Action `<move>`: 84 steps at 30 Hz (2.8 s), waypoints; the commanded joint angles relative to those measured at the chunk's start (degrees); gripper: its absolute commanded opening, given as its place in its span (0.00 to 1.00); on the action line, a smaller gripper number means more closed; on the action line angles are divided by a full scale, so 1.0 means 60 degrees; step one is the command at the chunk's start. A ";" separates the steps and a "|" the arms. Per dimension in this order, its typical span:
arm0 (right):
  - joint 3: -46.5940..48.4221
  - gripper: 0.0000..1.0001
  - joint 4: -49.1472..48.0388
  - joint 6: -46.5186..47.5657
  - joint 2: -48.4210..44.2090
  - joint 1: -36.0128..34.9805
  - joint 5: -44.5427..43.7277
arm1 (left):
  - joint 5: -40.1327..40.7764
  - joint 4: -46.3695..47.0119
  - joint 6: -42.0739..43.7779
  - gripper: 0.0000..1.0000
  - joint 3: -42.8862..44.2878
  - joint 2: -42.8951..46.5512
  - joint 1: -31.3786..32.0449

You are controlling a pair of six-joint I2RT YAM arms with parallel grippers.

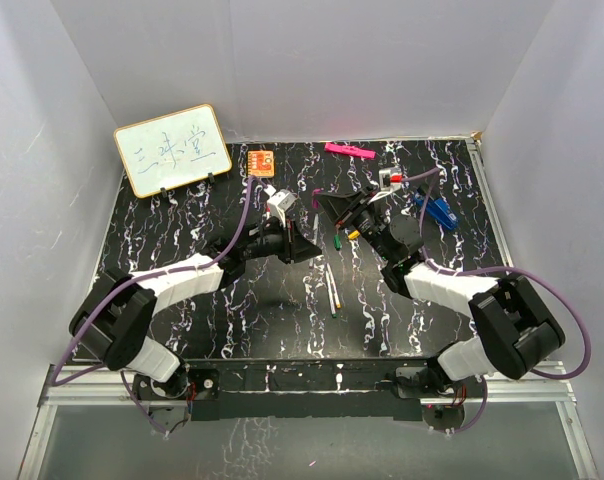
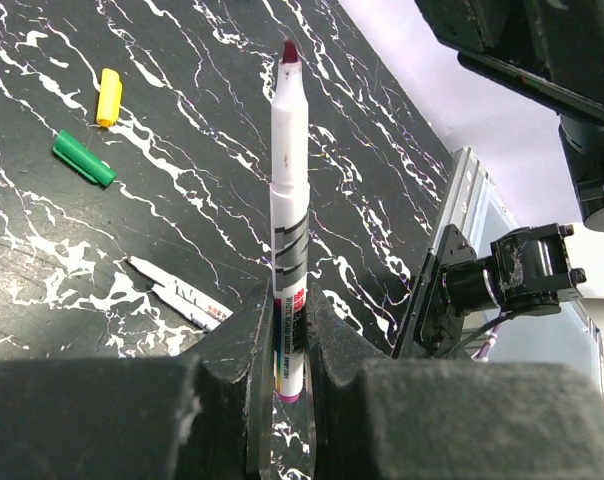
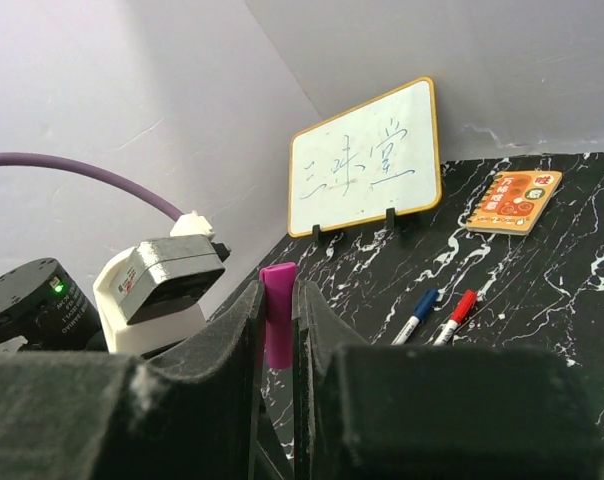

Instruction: Insert the pens into the pen caps

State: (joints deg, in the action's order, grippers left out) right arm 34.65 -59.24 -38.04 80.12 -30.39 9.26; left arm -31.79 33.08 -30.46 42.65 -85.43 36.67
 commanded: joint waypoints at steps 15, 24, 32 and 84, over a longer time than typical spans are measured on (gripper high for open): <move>-0.0079 0.00 -0.0800 0.0027 0.0082 -0.0102 -0.0411 | 0.0190 0.0913 0.0262 0.00 -0.0265 0.0952 0.0128; -0.0094 0.00 -0.0868 -0.0100 0.0037 -0.0135 -0.0576 | 0.0145 0.0877 0.0257 0.00 -0.0281 0.0746 0.0129; -0.0036 0.00 -0.1061 -0.0301 0.0122 -0.0135 -0.0678 | 0.0046 0.0856 0.0224 0.00 -0.0316 0.0599 0.0144; 0.0139 0.00 -0.0408 -0.0137 -0.0085 -0.0265 -0.0631 | 0.0164 0.0415 0.0414 0.00 -0.0721 0.0670 0.0144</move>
State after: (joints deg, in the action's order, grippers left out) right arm 33.32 -60.12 -39.20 80.47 -31.55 5.54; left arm -30.04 34.83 -28.99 38.44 -82.30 37.26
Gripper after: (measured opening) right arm 0.116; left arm 0.087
